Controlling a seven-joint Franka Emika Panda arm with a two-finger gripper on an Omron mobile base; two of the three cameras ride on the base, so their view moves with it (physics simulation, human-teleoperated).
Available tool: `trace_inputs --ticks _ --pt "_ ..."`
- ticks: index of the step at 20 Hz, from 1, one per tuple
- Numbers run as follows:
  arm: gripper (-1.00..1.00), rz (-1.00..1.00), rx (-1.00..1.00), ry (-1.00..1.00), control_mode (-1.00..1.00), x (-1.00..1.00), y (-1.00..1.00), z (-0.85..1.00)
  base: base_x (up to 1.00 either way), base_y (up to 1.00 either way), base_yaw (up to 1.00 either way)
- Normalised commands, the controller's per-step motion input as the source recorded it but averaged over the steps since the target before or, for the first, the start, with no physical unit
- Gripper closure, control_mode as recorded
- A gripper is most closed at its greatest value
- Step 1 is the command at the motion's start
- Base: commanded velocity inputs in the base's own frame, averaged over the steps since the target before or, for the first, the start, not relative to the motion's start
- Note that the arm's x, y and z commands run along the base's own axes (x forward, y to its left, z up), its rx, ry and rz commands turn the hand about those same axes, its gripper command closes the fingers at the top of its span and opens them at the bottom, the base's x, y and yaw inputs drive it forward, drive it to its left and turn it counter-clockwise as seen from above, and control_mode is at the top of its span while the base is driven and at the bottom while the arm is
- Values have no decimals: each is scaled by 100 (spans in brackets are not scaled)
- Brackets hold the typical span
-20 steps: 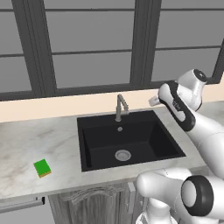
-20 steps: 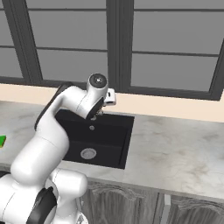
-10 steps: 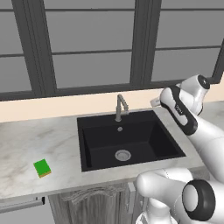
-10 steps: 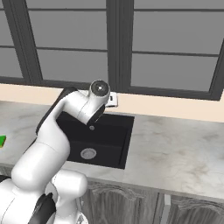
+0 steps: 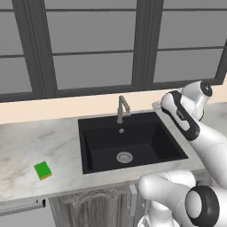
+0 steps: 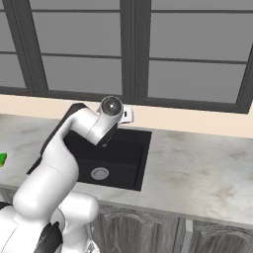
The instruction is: Soak the sponge with water for a few seconds and then drop it inside the sink.
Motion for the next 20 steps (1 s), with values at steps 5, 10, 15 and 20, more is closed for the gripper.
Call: trace_inputs --ticks 5,10,15,20 --pt "-100 0 0 -5 -100 0 -7 0 0 0 0" --pt "-100 0 1 -3 -100 9 -6 0 0 0 0" --pt "-100 0 1 -5 -100 1 0 0 0 0 0" --pt "-100 0 2 -8 -100 -14 0 0 0 0 0"
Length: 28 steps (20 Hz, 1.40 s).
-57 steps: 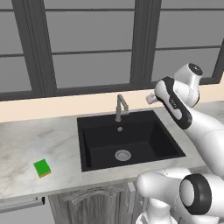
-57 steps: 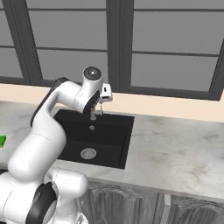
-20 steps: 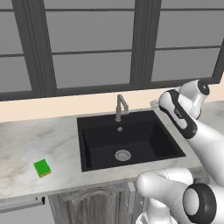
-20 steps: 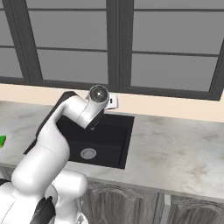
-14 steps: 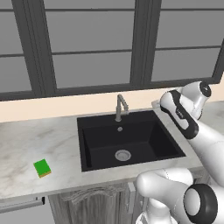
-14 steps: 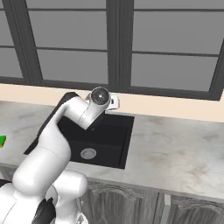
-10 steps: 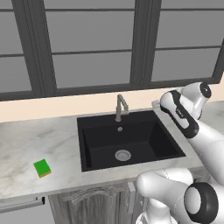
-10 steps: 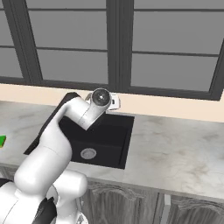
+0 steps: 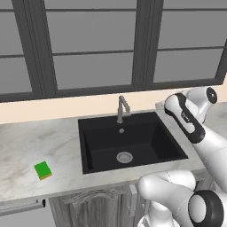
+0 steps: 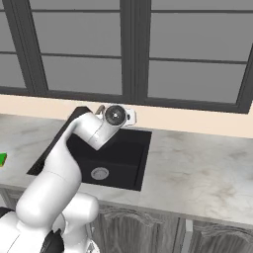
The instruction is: Soak the sponge with water for a few seconds and then drop it inside the sink.
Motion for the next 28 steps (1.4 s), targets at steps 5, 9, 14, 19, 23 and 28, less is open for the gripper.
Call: trace_inputs --ticks 5,9,14,19,23,28 --pt "-100 0 2 -9 -100 -22 0 0 0 0 0" --pt "-100 0 1 -5 -100 -13 0 -1 0 0 0" --pt "-100 0 0 0 -100 -1 0 -11 0 0 0" --pt "-100 0 0 0 -100 0 0 -27 0 0 0" --pt "-100 0 0 0 -100 1 0 -17 0 0 0" --pt "-100 7 0 0 -100 0 0 -1 0 0 0"
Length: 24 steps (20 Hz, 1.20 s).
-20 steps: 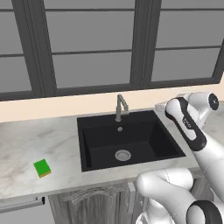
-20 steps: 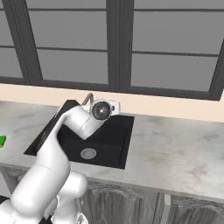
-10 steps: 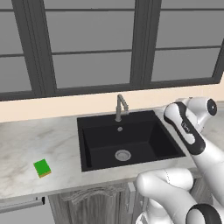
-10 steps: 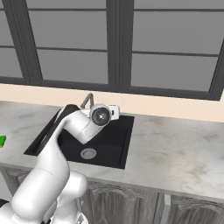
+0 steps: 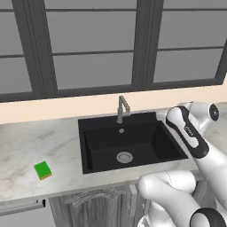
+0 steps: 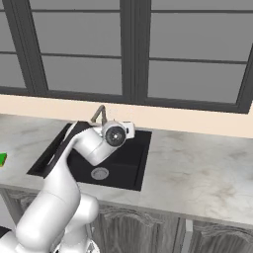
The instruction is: Soak the sponge with water for a few seconds and then drop it inside the sink.
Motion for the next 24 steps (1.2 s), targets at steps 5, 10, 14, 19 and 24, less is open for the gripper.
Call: trace_inputs --ticks 5,10,14,19,24 --pt "-100 14 0 -2 -100 -1 0 0 0 0 0" --pt "-100 19 1 -1 -100 -2 0 0 0 0 0" --pt "-100 17 2 -4 -100 -5 0 0 0 0 0" --pt "-100 10 0 -9 -100 0 0 0 0 0 0" --pt "-100 2 1 -14 -100 0 6 -17 0 0 0"
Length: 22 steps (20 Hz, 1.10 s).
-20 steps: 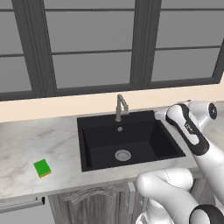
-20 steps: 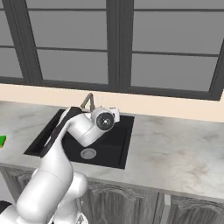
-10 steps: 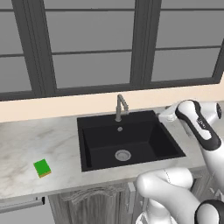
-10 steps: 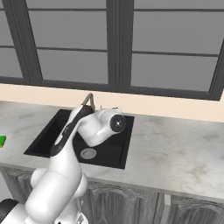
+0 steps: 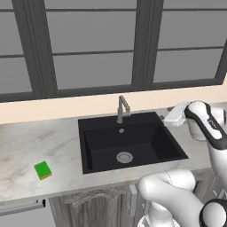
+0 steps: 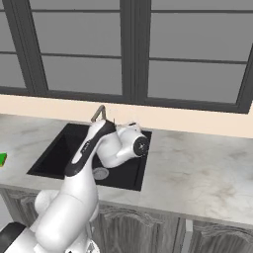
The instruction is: Soak the sponge with water for a few seconds and then drop it inside the sink.
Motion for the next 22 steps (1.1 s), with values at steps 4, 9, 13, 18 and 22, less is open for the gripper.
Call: trace_inputs --ticks 4,9,13,18,22 --pt "-100 0 5 -7 -100 0 9 -13 0 0 0" --pt "-100 -1 2 0 -100 1 7 0 0 0 0" --pt "-100 -4 0 0 -100 16 0 0 0 0 0" --pt "-100 -4 0 -1 -100 20 2 -2 0 0 0" --pt "-100 -2 1 0 -100 1 20 -17 0 0 0"
